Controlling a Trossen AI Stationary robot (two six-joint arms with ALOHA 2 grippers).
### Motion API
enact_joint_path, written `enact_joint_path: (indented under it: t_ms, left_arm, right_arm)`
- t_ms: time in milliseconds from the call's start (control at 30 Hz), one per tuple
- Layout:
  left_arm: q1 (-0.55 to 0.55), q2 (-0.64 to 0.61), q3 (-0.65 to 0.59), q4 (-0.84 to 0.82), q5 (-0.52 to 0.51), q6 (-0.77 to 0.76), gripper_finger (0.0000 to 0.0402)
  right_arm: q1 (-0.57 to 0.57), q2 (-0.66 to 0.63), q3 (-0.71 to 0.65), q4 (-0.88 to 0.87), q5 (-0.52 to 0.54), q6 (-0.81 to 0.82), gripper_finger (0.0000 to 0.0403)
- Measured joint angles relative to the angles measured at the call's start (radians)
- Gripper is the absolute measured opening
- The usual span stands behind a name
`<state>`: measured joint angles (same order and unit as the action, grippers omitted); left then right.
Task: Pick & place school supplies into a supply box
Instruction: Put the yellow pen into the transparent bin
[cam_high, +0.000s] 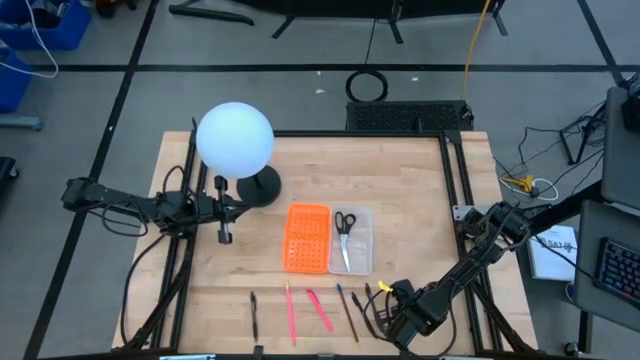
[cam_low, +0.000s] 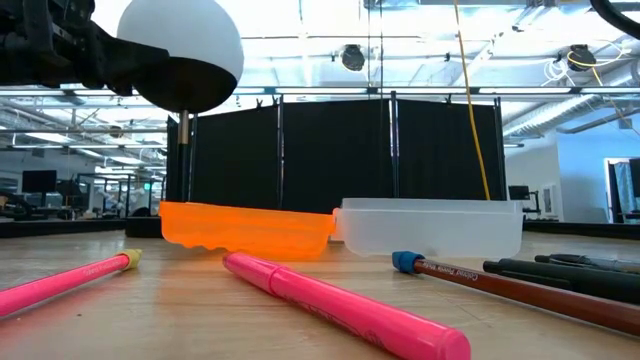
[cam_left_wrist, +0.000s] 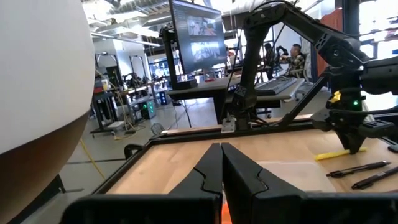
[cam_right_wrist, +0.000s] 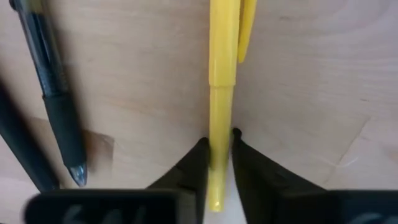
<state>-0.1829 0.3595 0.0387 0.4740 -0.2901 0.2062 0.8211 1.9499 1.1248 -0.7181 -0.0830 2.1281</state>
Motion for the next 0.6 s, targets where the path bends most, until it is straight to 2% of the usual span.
enact_joint_path:
  t_ms: [133, 267, 400, 600]
  left_arm:
    - [0.0, 0.0, 0.0, 0.003, 0.0, 0.0, 0.001]
    - [0.0, 0.0, 0.0, 0.003, 0.0, 0.0, 0.001]
    - [0.0, 0.0, 0.0, 0.003, 0.001, -0.001, 0.001]
    - [0.0, 0.0, 0.0, 0.002, 0.001, -0.006, 0.001]
  right_arm:
    - [0.001, -0.003, -0.002, 0.005, 0.001, -0.018, 0.0019]
    - [0.007, -0.005, -0.002, 0.004, 0.021, -0.02, 0.0021]
    - [0.017, -0.015, -0.005, 0.002, 0.1, -0.031, 0.0033]
    - [0.014, -0.095, -0.008, -0.011, 0.215, -0.089, 0.0017]
